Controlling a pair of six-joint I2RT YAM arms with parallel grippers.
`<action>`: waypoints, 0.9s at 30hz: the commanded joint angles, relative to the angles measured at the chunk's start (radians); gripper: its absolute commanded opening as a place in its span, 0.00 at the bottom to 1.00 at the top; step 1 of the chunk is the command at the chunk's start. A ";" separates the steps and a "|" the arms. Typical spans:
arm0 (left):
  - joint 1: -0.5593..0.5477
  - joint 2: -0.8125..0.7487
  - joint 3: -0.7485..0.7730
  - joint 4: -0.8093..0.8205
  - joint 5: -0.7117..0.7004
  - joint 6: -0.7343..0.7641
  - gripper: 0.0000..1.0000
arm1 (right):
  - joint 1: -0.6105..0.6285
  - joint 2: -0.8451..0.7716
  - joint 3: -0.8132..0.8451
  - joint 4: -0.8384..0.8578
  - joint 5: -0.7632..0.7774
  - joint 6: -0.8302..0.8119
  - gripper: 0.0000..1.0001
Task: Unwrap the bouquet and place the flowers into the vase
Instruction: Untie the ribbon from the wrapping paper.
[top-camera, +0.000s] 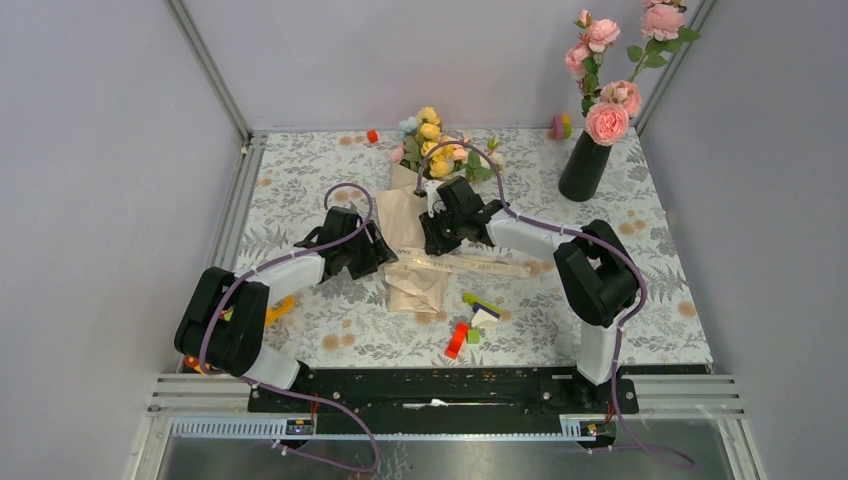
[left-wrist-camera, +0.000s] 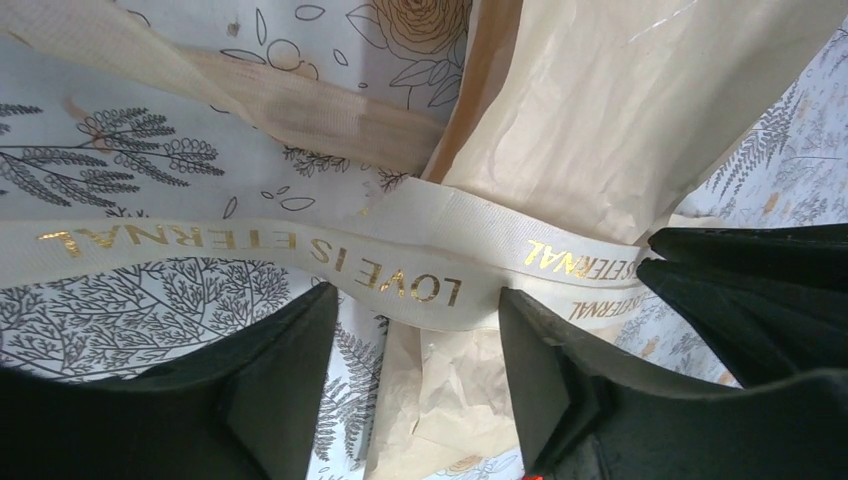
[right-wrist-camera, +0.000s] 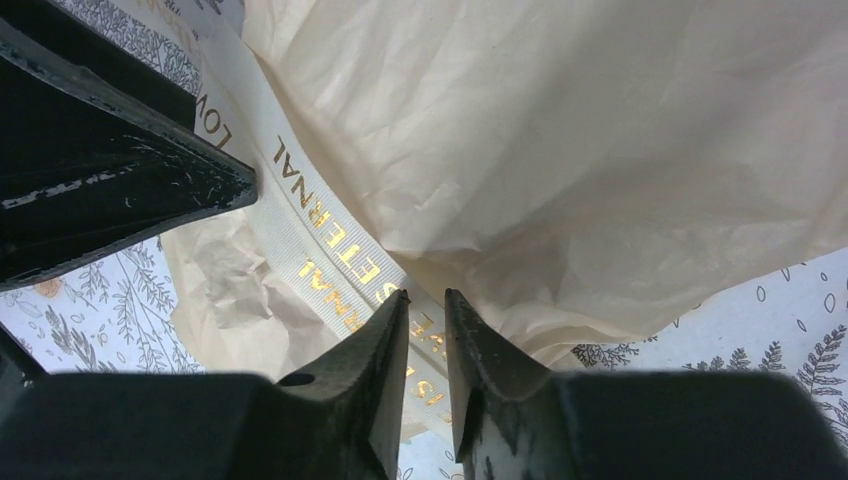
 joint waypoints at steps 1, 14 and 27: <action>0.002 0.005 0.028 0.044 -0.033 0.016 0.59 | 0.008 -0.017 0.026 -0.001 0.024 0.011 0.24; 0.002 -0.019 0.025 0.020 -0.066 0.034 0.24 | 0.009 0.002 0.015 0.024 0.015 0.045 0.40; 0.072 -0.133 -0.003 -0.020 -0.083 0.051 0.02 | 0.053 0.015 0.009 0.027 0.123 0.023 0.56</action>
